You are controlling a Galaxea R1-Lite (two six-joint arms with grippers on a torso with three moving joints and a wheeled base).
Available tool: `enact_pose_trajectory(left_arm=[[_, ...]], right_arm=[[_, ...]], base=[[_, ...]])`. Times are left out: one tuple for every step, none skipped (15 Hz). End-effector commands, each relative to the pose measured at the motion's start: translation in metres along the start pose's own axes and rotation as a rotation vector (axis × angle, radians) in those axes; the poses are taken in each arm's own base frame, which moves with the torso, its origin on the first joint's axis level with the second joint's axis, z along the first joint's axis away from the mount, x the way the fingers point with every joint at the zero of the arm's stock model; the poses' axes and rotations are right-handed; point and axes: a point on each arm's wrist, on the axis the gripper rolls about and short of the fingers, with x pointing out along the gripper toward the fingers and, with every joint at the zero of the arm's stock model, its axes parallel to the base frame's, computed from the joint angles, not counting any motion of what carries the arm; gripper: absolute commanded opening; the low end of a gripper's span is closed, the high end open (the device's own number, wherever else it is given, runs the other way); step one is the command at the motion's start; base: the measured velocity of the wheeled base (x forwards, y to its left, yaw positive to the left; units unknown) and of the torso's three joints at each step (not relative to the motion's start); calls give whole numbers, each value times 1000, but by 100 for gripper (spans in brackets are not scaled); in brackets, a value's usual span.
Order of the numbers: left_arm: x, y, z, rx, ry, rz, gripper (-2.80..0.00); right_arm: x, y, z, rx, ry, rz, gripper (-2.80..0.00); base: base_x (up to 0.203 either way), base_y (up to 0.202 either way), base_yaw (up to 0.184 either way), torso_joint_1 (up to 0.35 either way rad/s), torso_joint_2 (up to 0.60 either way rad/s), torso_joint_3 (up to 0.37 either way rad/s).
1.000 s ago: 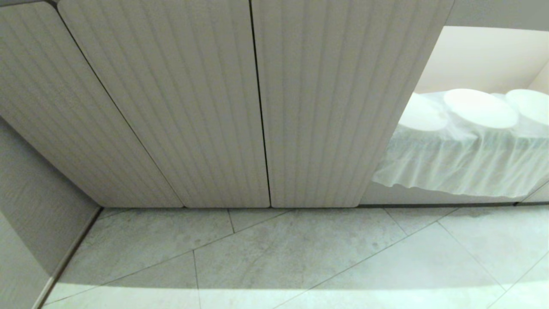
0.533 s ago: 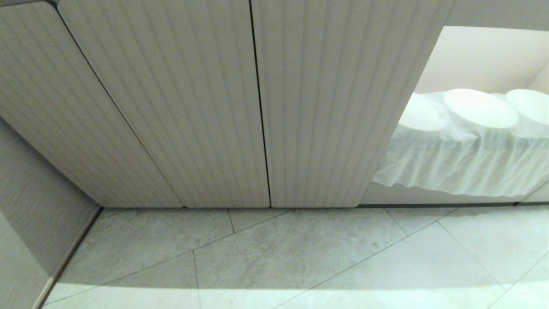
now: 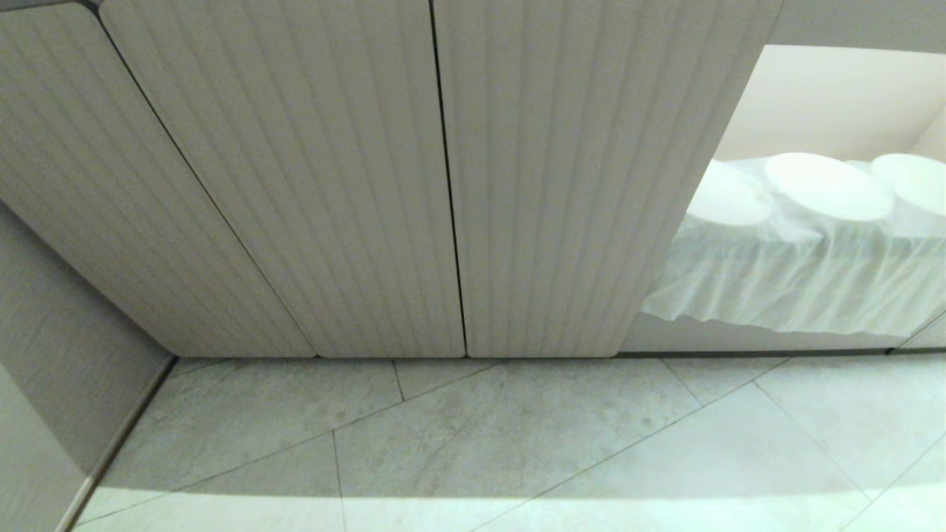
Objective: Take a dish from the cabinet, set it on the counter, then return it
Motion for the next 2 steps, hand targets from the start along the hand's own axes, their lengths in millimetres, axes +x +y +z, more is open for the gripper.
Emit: enact_pose_trajectory(left_arm=[[0,0,0,-1,-1,0,-280],[0,0,0,-1,-1,0,-280]], right_arm=[[0,0,0,3,1,1,-280],[0,0,0,3,1,2,-280]], base=[[0,0,0,0,0,0],[0,0,0,0,0,0]])
